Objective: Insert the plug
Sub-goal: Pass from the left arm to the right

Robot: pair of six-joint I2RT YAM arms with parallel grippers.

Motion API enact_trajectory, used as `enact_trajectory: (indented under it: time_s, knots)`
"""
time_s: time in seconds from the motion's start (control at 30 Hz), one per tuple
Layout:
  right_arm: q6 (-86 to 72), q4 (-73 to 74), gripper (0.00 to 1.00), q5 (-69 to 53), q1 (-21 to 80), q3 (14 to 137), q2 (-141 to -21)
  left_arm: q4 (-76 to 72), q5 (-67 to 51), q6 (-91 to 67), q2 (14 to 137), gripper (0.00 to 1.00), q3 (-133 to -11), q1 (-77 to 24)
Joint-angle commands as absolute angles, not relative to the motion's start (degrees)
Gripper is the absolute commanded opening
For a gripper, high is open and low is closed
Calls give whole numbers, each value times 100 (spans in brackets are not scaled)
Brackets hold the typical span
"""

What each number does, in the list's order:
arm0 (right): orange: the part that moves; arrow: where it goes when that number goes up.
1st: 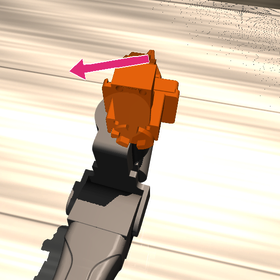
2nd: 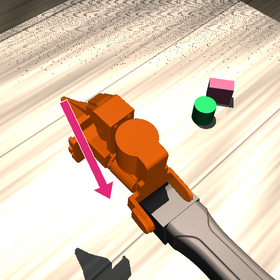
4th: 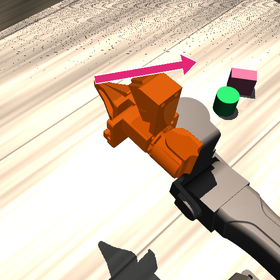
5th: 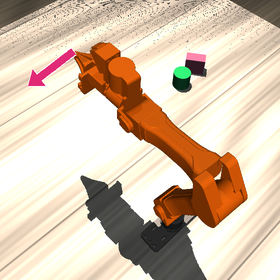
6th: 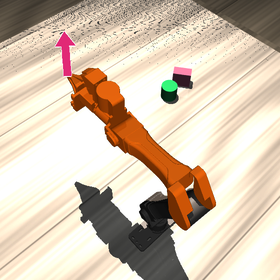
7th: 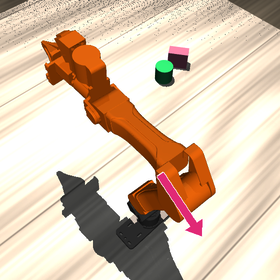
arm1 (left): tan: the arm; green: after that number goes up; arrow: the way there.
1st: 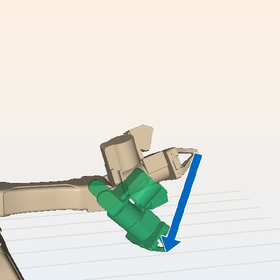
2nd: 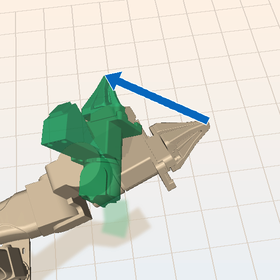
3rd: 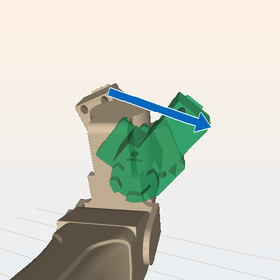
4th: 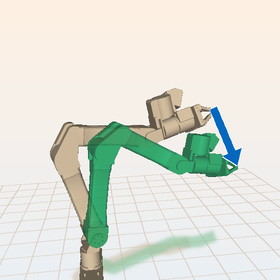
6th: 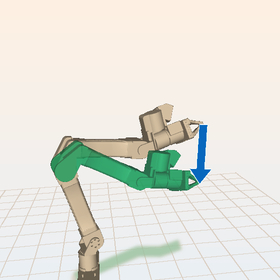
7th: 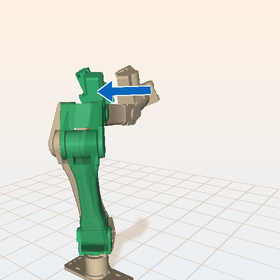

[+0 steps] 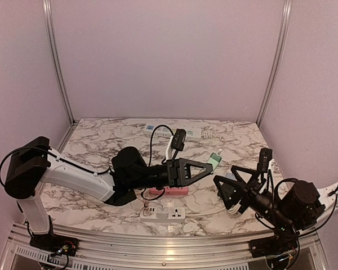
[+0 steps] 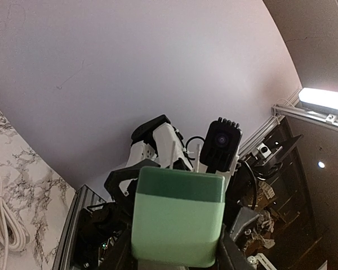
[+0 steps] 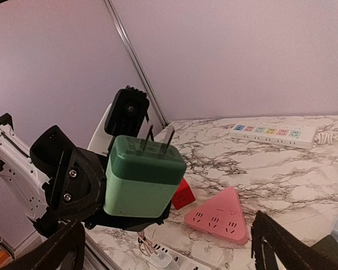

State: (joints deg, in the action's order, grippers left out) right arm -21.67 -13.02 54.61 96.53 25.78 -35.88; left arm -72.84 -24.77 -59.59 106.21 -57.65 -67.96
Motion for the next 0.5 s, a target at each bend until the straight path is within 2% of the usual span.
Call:
enact_trajectory:
  time_s: [0.0, 0.17, 0.47]
  knots:
    - [-1822, -1925, 98, 5341, 9684, 2885, -3769, -6918, -2369, -5488, 10150, 14, -5604, -6879]
    - [-1792, -2515, 98, 5117, 9683, 2735, -3740, -6847, -2390, -5342, 9977, 14, -5490, -6979]
    - [-1943, -2735, 98, 4931, 9679, 2801, -4039, -6517, -2332, -4865, 9803, 14, -5456, -7249]
